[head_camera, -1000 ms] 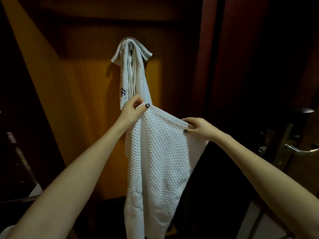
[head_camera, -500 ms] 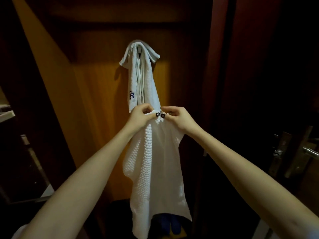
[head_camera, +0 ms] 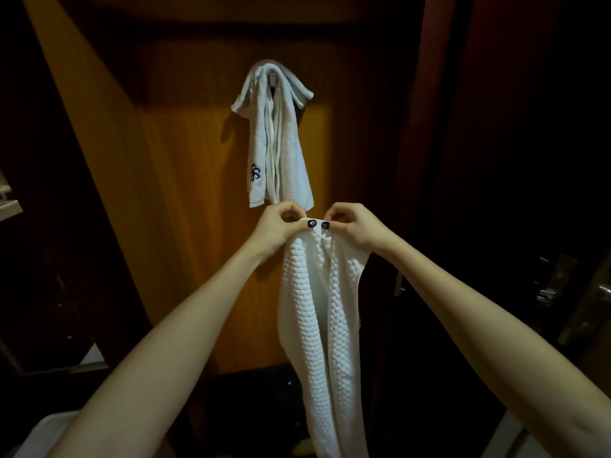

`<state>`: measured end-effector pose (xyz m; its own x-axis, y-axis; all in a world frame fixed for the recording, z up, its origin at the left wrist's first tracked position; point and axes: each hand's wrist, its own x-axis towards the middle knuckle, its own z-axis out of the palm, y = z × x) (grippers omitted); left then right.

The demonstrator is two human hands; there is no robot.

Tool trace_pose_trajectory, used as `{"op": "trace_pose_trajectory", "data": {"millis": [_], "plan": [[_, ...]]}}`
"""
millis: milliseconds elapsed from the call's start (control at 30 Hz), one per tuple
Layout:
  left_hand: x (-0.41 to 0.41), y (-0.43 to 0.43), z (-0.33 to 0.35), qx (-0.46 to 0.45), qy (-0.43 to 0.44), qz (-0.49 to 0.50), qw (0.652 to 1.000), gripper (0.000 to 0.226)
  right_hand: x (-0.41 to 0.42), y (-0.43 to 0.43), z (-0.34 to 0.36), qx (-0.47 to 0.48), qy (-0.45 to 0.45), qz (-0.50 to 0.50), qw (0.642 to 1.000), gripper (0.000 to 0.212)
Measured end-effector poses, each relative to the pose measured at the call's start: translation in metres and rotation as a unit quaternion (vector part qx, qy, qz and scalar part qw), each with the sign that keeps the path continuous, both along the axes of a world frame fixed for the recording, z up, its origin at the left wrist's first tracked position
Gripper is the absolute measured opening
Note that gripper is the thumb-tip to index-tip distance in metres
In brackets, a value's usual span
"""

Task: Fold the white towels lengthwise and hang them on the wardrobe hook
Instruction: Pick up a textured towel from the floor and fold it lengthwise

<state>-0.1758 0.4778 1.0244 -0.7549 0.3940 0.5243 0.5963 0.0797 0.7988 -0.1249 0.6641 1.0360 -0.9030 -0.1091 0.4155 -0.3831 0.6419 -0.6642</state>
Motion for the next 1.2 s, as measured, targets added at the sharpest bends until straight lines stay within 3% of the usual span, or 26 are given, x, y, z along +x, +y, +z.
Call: {"op": "trace_pose_trajectory", "data": {"millis": [233, 333, 533, 700, 833, 933, 1067, 1200], "plan": [[-0.013, -0.018, -0.027, -0.139, -0.012, -0.033, 0.990, 0.032, -0.001, 0.014, -0.012, -0.025, 0.098, -0.097, 0.990, 0.007], [-0.018, -0.033, -0.032, -0.192, -0.010, -0.010, 0.981, 0.055, -0.004, 0.026, -0.013, -0.076, 0.095, -0.155, 0.980, 0.006], [-0.014, -0.034, -0.041, -0.199, 0.016, -0.018, 0.980, 0.068, -0.024, 0.039, -0.024, -0.109, 0.075, -0.229, 0.964, 0.006], [-0.020, -0.041, -0.056, -0.128, -0.010, 0.015, 0.992, 0.036, -0.036, 0.060, -0.036, -0.144, 0.059, -0.275, 0.949, 0.009], [-0.017, -0.025, -0.047, -0.045, -0.028, 0.051, 0.997, 0.038, -0.039, 0.066, -0.046, -0.180, 0.041, -0.292, 0.939, 0.008], [-0.016, -0.011, -0.044, -0.015, -0.041, 0.066, 0.997, 0.030, -0.033, 0.062, -0.052, -0.182, 0.041, -0.259, 0.948, 0.015], [-0.017, 0.004, -0.040, 0.023, -0.135, 0.071, 0.988, 0.033, -0.017, 0.043, -0.057, -0.203, 0.006, -0.147, 0.968, 0.012], [-0.015, 0.014, -0.035, -0.027, -0.153, 0.005, 0.988, 0.047, -0.002, 0.027, -0.050, -0.269, -0.035, -0.053, 0.961, 0.011]]}}
